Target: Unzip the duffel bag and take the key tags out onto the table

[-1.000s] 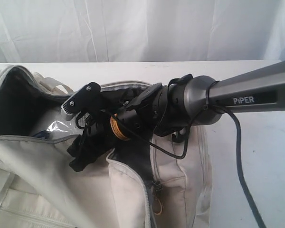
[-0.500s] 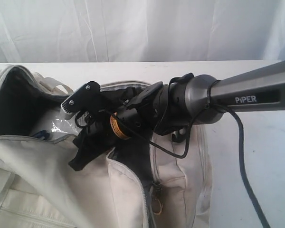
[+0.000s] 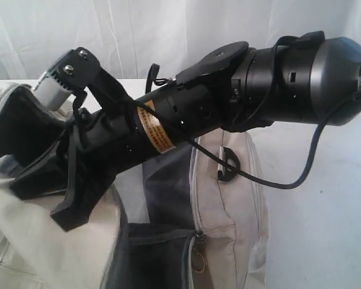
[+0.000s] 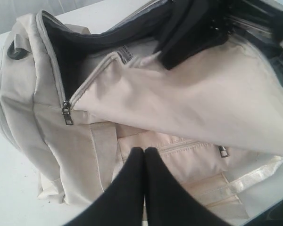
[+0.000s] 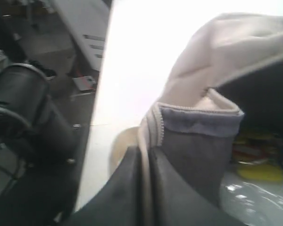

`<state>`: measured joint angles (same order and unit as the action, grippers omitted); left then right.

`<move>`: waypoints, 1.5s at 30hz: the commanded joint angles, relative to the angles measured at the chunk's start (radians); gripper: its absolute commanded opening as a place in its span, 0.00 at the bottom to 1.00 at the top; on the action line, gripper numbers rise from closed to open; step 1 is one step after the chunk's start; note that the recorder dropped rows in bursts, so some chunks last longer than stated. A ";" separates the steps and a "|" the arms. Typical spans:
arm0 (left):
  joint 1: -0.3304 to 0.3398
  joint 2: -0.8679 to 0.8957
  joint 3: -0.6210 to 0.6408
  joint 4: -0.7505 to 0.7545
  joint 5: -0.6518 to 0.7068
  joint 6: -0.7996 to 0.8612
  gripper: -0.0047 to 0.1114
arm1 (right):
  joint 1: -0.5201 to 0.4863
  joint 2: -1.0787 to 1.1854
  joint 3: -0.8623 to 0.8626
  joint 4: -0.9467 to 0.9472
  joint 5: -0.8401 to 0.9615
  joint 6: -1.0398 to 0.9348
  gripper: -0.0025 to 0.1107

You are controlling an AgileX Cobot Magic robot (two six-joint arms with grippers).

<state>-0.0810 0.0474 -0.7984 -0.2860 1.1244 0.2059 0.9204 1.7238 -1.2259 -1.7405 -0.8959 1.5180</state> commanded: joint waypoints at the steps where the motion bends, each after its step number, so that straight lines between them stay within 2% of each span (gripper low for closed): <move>1: -0.001 -0.006 0.005 0.010 -0.038 0.004 0.04 | 0.068 -0.013 0.001 -0.004 -0.130 0.005 0.02; 10: -0.001 -0.006 0.005 0.013 -0.033 0.004 0.04 | 0.235 0.026 0.003 -0.004 -0.130 0.005 0.02; 12: -0.001 -0.006 0.005 0.013 -0.033 0.004 0.04 | 0.252 0.035 0.005 -0.004 -0.130 0.005 0.06; 15: -0.001 -0.006 0.005 0.013 -0.033 0.004 0.04 | 0.265 0.043 0.007 -0.004 -0.106 0.005 0.18; 20: -0.001 -0.006 0.005 0.013 -0.033 0.004 0.04 | 0.265 0.048 0.007 -0.004 -0.043 0.005 0.52; 22: -0.001 -0.006 0.005 0.013 -0.033 0.004 0.04 | 0.265 0.048 0.007 -0.004 -0.040 0.005 0.62; 28: -0.001 -0.006 0.005 0.019 -0.033 0.004 0.04 | 0.265 0.034 0.001 -0.004 0.030 0.003 0.57; 31: -0.001 -0.006 0.005 0.026 -0.033 0.004 0.04 | 0.265 0.017 0.001 -0.004 0.187 0.001 0.56; 38: -0.001 -0.006 0.005 0.040 -0.063 0.004 0.04 | 0.265 0.008 0.001 0.023 0.705 0.004 0.56; 42: -0.001 -0.006 0.005 0.057 -0.086 -0.003 0.04 | 0.265 0.032 0.001 0.080 0.825 0.004 0.56; 45: -0.001 -0.006 0.005 0.062 -0.086 -0.005 0.04 | 0.265 0.069 0.001 0.123 0.848 0.004 0.56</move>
<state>-0.0810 0.0474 -0.7984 -0.2326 1.0463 0.2059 1.1859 1.7624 -1.2241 -1.6619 -0.0903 1.5224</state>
